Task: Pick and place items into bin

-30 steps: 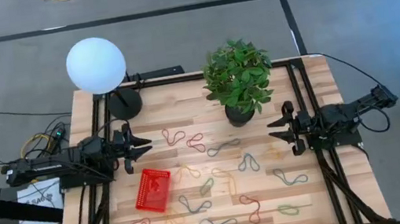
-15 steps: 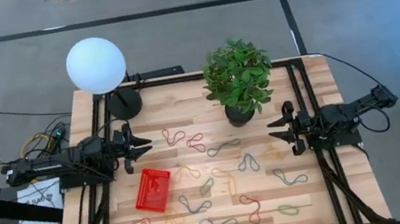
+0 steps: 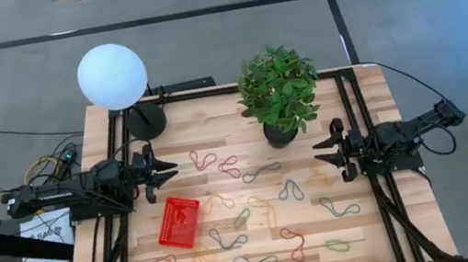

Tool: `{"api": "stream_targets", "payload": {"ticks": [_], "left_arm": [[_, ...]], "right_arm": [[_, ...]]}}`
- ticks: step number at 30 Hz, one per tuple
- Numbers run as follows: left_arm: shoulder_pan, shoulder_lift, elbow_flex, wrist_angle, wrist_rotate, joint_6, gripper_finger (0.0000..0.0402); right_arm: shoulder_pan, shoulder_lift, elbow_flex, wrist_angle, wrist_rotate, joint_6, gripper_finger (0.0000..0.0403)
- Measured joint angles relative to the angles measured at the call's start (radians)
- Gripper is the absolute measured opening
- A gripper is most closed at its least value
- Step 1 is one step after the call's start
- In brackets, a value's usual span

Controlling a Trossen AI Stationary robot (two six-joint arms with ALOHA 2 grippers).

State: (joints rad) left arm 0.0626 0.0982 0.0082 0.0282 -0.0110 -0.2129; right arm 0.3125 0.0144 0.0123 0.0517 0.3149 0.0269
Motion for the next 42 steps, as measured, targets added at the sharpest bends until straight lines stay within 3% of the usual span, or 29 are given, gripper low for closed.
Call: {"api": "stream_targets", "payload": {"ticks": [9, 12, 27, 32, 38, 42], "left_arm": [[0.000, 0.000, 0.000, 0.004, 0.000, 0.005, 0.0103], [0.000, 0.000, 0.000, 0.032, -0.002, 0.105, 0.0103], [-0.003, 0.007, 0.008, -0.028, 0.005, 0.121, 0.0103], [-0.003, 0.006, 0.027, -0.081, 0.006, 0.232, 0.0103], [-0.003, 0.006, 0.029, -0.086, 0.010, 0.244, 0.0103], [-0.003, 0.006, 0.033, -0.097, 0.006, 0.280, 0.0103]], "right_arm": [[0.000, 0.000, 0.000, 0.000, 0.000, 0.000, 0.0134], [0.000, 0.000, 0.000, 0.000, 0.000, 0.000, 0.0133], [0.000, 0.000, 0.000, 0.000, 0.000, 0.000, 0.0133], [0.000, 0.000, 0.000, 0.000, 0.000, 0.000, 0.0134], [0.000, 0.000, 0.000, 0.000, 0.000, 0.000, 0.0133], [-0.001, 0.000, 0.000, 0.075, 0.002, 0.062, 0.0134]]}}
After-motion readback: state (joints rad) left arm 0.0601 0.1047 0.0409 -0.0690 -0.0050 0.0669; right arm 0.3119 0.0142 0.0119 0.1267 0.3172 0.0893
